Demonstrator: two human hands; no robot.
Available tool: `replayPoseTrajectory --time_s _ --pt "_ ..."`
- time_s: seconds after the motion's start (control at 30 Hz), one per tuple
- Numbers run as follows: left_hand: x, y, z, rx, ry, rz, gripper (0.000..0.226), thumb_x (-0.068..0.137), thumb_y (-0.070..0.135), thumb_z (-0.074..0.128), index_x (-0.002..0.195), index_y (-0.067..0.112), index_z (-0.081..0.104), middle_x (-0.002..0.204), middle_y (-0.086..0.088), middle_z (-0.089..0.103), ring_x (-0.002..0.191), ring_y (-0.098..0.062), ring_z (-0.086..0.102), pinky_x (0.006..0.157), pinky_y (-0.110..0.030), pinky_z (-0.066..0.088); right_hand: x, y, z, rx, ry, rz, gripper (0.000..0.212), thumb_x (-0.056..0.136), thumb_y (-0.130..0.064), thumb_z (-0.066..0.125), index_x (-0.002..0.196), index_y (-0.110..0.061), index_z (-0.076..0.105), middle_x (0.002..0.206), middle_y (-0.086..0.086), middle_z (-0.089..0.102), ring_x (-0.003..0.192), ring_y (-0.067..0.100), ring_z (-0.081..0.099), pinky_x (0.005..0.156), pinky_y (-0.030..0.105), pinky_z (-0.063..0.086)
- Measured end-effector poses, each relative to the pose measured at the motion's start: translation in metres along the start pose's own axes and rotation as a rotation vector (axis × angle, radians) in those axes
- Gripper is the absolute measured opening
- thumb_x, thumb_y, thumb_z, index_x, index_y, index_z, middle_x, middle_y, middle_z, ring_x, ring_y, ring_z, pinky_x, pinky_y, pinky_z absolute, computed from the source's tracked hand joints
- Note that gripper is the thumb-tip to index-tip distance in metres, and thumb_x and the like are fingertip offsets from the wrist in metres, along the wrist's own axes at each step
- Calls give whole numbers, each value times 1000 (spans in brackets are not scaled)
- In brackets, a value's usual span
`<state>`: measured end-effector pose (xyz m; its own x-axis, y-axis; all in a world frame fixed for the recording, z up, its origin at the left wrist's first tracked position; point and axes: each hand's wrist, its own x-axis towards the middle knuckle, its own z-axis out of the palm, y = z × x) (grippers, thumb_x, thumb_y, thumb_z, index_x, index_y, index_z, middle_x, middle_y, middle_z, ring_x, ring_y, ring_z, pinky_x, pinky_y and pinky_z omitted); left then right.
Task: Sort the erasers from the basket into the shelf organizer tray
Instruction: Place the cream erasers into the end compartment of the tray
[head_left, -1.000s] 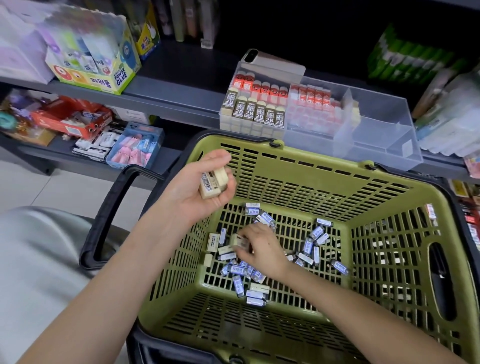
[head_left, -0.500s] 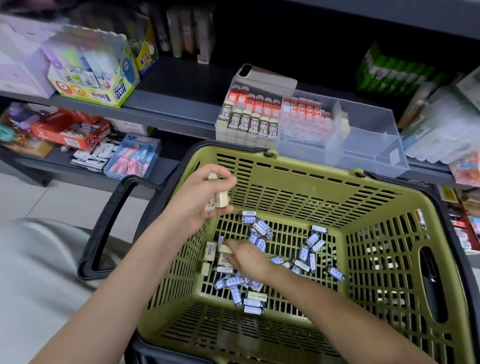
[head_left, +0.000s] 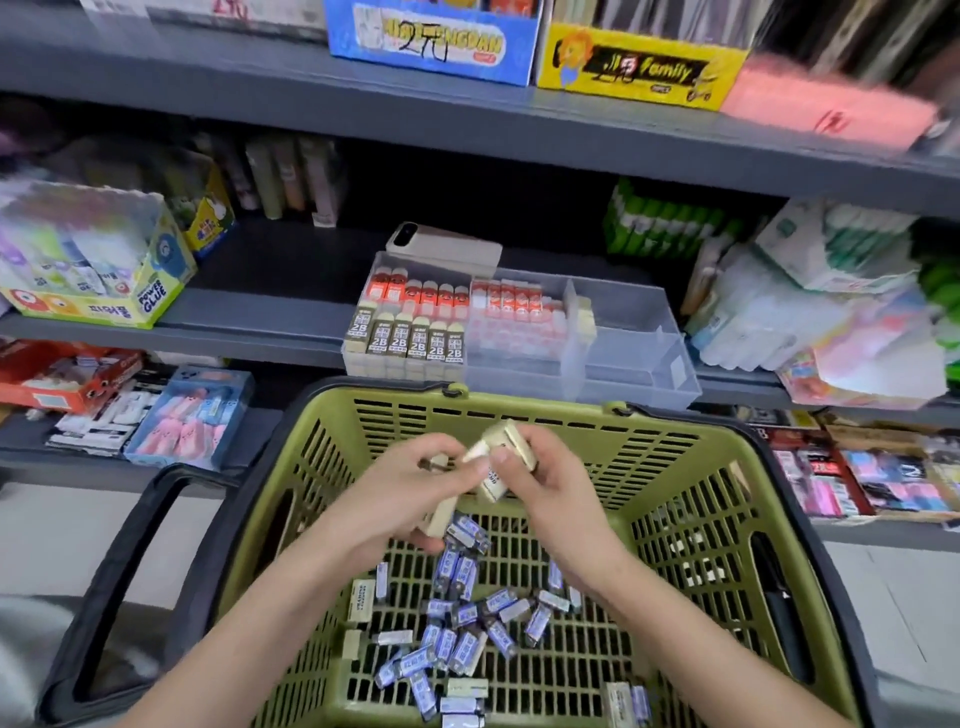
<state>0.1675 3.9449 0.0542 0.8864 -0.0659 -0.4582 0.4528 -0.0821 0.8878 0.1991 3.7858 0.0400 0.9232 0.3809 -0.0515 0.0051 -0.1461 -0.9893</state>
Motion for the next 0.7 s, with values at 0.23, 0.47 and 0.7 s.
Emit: replayPoseTrajectory --time_s 0.23,0.47,0.7 --pt "27 44 26 -160 5 68 22 65 45 69 80 30 73 63 6 57 54 -8 53 46 -22 46 22 -34 -65 -83 312 -72 13 82 -21 70 86 -20 58 73 -8 70 65 3 63 59 16 48" --pt "51 78 28 -275 48 95 27 63 40 72 86 27 73 63 2 59 56 -12 57 43 -23 46 96 -42 -142 -685 412 -165 16 87 -26 63 95 -13 69 85 5 66 80 22 57 65 30 38" --pt "68 91 27 -291 90 122 20 60 41 72 78 33 74 67 0 60 59 -15 57 42 -23 45 153 -47 -164 -1224 84 -14 27 81 -30 68 103 -13 66 101 7 68 97 25 61 81 28 39"
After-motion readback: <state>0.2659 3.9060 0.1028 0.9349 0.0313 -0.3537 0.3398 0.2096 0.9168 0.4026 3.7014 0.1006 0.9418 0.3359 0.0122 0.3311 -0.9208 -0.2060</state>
